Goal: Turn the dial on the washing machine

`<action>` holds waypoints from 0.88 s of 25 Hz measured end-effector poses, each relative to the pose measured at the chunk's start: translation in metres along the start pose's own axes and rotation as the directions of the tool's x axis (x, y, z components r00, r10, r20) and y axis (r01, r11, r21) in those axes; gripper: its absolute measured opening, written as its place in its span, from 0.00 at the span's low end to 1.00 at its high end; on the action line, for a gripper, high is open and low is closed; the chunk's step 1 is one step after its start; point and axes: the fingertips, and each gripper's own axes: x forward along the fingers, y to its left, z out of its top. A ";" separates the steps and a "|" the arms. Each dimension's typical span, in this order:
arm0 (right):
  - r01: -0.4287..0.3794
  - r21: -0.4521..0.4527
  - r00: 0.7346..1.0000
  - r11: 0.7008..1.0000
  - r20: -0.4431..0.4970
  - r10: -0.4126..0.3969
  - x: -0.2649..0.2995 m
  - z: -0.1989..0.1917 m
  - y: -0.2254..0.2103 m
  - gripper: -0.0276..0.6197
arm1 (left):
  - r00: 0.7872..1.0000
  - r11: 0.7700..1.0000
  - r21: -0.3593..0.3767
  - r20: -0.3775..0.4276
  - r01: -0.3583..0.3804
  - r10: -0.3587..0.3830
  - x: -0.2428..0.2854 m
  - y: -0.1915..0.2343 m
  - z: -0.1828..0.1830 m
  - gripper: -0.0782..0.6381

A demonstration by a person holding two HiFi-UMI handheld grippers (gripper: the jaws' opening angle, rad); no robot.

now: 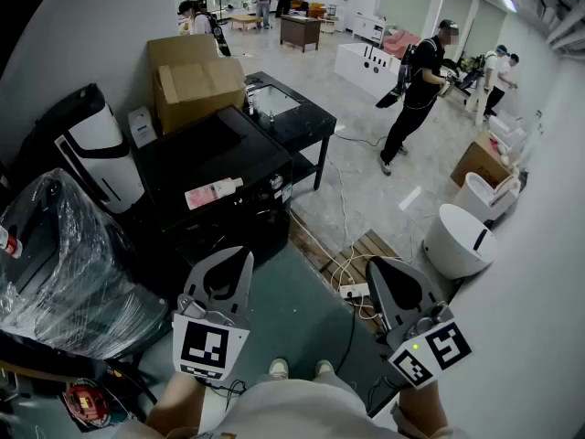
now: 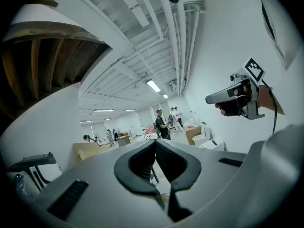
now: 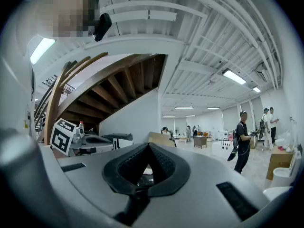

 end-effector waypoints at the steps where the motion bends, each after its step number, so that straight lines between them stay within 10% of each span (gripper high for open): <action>1: -0.003 0.020 1.000 1.000 0.008 0.003 0.000 0.002 0.001 0.09 | 1.000 1.000 0.004 0.003 0.004 -0.004 0.001 0.000 0.000 0.14; 20: -0.056 0.141 0.992 0.988 0.116 0.040 0.020 0.004 0.012 0.09 | 0.999 0.999 0.002 -0.001 0.052 -0.052 0.006 0.020 -0.020 0.14; 22: -0.051 0.166 0.993 0.985 0.117 0.031 0.023 0.000 0.009 0.30 | 0.998 0.998 -0.011 -0.010 0.061 -0.061 0.010 0.021 -0.025 0.13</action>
